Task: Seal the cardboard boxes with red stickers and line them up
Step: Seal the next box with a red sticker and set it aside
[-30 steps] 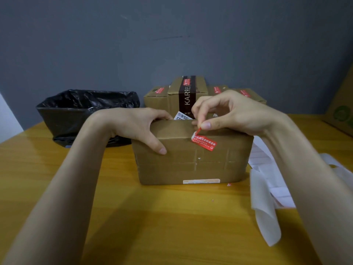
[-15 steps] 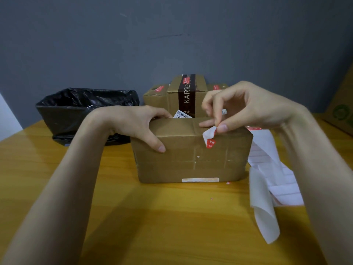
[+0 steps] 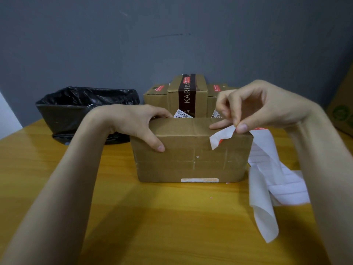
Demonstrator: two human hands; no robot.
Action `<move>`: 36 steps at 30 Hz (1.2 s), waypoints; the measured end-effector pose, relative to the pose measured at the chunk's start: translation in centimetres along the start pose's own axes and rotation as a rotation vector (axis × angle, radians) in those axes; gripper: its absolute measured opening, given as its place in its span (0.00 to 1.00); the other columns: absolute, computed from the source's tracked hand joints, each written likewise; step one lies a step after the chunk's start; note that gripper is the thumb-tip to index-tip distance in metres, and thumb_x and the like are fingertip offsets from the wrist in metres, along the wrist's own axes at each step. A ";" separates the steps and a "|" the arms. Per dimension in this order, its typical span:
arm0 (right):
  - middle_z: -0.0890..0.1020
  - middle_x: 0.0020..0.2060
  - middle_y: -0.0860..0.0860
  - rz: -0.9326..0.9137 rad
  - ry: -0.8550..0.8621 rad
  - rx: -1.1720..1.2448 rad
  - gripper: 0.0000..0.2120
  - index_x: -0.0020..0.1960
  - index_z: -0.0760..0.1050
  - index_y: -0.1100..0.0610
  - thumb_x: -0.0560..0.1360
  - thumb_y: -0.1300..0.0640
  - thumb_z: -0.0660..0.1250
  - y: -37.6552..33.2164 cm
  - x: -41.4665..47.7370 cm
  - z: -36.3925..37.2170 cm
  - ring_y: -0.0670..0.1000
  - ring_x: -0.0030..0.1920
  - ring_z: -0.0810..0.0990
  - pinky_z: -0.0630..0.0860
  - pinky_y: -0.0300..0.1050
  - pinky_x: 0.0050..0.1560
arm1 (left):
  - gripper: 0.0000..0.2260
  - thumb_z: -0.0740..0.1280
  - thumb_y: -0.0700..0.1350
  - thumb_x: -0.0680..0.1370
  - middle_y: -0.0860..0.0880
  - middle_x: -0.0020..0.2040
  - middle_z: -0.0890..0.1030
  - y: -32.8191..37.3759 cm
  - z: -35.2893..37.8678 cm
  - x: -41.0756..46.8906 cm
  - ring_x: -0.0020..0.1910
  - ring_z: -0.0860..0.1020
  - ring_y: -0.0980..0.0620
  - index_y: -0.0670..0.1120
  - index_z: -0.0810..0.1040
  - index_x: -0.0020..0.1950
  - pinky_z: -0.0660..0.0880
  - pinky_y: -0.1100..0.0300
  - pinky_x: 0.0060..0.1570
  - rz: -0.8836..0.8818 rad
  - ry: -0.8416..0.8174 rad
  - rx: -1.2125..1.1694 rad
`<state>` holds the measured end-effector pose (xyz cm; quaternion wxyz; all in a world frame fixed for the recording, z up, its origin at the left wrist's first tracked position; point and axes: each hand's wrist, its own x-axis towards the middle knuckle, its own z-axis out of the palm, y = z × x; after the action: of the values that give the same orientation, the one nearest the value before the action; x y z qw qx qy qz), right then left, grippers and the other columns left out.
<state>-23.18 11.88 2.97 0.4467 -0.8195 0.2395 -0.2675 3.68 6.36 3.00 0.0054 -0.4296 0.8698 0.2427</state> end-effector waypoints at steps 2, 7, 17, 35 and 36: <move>0.75 0.40 0.49 -0.014 -0.006 0.021 0.07 0.35 0.80 0.59 0.63 0.59 0.77 0.1 -0.1 -0.1 0.49 0.43 0.74 0.74 0.58 0.59 | 0.30 0.74 0.49 0.68 0.63 0.53 0.69 0.0 0.0 0.0 0.50 0.71 0.62 0.59 0.64 0.65 0.72 0.69 0.41 -0.004 0.002 -0.002; 0.75 0.40 0.50 -0.052 -0.002 0.099 0.07 0.36 0.80 0.60 0.64 0.60 0.77 0.6 -0.3 -0.2 0.49 0.42 0.74 0.74 0.60 0.58 | 0.30 0.74 0.50 0.68 0.63 0.53 0.68 0.0 0.0 0.0 0.50 0.71 0.63 0.60 0.64 0.65 0.71 0.69 0.41 0.000 0.008 0.000; 0.73 0.42 0.51 -0.159 -0.032 0.262 0.04 0.39 0.79 0.60 0.67 0.62 0.75 1.2 -0.5 -0.5 0.50 0.41 0.71 0.71 0.68 0.59 | 0.32 0.75 0.50 0.67 0.64 0.53 0.68 -0.4 -0.1 0.3 0.50 0.71 0.62 0.60 0.63 0.66 0.71 0.68 0.42 0.010 -0.006 0.006; 0.78 0.37 0.51 0.142 0.382 0.019 0.11 0.43 0.76 0.58 0.63 0.67 0.71 -4.5 0.9 1.6 0.45 0.32 0.79 0.76 0.34 0.34 | 0.33 0.68 0.72 0.59 0.58 0.56 0.81 -1.6 -1.2 -1.0 0.54 0.79 0.58 0.58 0.78 0.60 0.76 0.67 0.48 0.223 -0.107 -0.262; 0.78 0.38 0.51 0.139 0.378 0.026 0.11 0.43 0.76 0.58 0.63 0.67 0.70 -4.5 0.9 1.7 0.45 0.33 0.79 0.76 0.34 0.34 | 0.33 0.68 0.71 0.61 0.54 0.57 0.81 -1.7 -1.1 -0.8 0.54 0.80 0.55 0.54 0.79 0.60 0.76 0.65 0.49 0.222 -0.129 -0.296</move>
<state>-20.73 14.46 6.26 0.4216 -0.7303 0.3715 -0.3884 5.73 5.63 3.41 -0.0289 -0.3106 0.8646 0.3940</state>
